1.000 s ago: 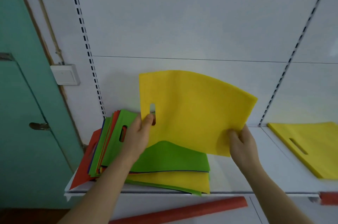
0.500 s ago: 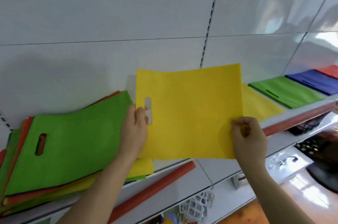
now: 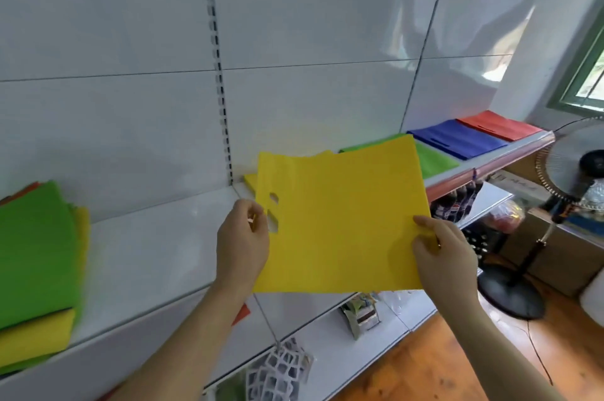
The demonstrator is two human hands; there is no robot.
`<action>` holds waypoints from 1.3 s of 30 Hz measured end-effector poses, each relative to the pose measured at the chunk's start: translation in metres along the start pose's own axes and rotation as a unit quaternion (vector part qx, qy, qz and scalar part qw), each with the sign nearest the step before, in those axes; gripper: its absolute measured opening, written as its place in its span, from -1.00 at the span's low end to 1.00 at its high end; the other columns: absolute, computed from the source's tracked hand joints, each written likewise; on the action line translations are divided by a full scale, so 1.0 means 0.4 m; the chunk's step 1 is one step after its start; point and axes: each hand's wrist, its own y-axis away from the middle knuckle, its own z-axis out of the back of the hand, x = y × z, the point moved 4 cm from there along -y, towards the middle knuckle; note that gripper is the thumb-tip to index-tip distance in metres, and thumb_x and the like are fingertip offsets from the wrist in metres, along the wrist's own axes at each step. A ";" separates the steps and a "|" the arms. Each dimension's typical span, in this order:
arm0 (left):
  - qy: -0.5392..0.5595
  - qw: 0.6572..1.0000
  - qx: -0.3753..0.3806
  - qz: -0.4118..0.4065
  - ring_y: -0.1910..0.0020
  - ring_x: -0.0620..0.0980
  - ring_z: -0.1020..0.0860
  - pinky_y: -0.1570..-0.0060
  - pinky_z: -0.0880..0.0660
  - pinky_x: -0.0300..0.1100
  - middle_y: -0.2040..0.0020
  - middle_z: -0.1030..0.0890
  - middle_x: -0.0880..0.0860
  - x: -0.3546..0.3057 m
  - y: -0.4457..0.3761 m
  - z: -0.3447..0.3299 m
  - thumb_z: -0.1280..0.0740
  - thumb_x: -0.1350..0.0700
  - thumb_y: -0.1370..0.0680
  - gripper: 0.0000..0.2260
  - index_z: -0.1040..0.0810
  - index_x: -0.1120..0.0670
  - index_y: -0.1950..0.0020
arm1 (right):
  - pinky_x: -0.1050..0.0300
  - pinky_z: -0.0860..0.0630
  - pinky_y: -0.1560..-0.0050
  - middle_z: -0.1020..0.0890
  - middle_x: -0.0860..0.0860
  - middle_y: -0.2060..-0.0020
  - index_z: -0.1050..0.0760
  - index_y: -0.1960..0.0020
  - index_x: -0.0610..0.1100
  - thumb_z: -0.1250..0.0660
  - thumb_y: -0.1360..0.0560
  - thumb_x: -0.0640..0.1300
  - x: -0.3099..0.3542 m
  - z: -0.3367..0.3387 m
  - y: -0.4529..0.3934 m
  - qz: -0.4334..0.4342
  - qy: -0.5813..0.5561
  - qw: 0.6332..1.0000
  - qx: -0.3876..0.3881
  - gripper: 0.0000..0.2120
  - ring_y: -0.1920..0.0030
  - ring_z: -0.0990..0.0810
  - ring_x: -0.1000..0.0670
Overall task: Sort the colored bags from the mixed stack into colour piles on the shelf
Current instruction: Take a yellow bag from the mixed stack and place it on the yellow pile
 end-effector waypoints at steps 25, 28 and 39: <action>-0.195 0.975 0.033 0.100 -0.32 0.06 -0.52 -0.24 -0.50 -0.06 -0.41 -0.51 0.07 0.100 -0.191 -0.252 -0.33 0.16 -0.63 -0.58 -0.48 0.12 -0.51 | 0.00 -0.52 -0.19 -0.52 -0.07 -0.40 -0.53 -0.46 -0.22 -0.27 -0.58 -0.32 -0.077 -0.391 -0.515 0.135 0.117 0.964 0.198 -0.55 -0.23 -0.58 -0.19; -0.256 0.960 0.046 0.103 -0.39 0.08 -0.47 -0.32 -0.46 -0.05 -0.43 -0.49 0.07 0.116 -0.195 -0.274 -0.32 0.13 -0.64 -0.55 -0.44 0.12 -0.54 | -0.07 -0.52 -0.29 -0.51 -0.12 -0.40 -0.51 -0.46 -0.26 -0.31 -0.57 -0.31 -0.095 -0.436 -0.528 0.146 0.120 0.953 0.235 -0.55 -0.31 -0.55 -0.22; -0.459 0.870 0.036 0.176 -0.15 0.15 -0.50 -0.04 -0.52 0.02 -0.14 -0.62 0.03 0.108 -0.182 -0.313 -0.19 -0.15 -0.65 -0.67 -0.58 0.06 -0.13 | -0.18 -0.52 -0.29 -0.55 -0.26 -0.30 -0.53 -0.37 -0.33 -0.41 -0.57 -0.08 -0.170 -0.543 -0.569 0.244 0.199 0.885 0.342 -0.54 -0.28 -0.54 -0.33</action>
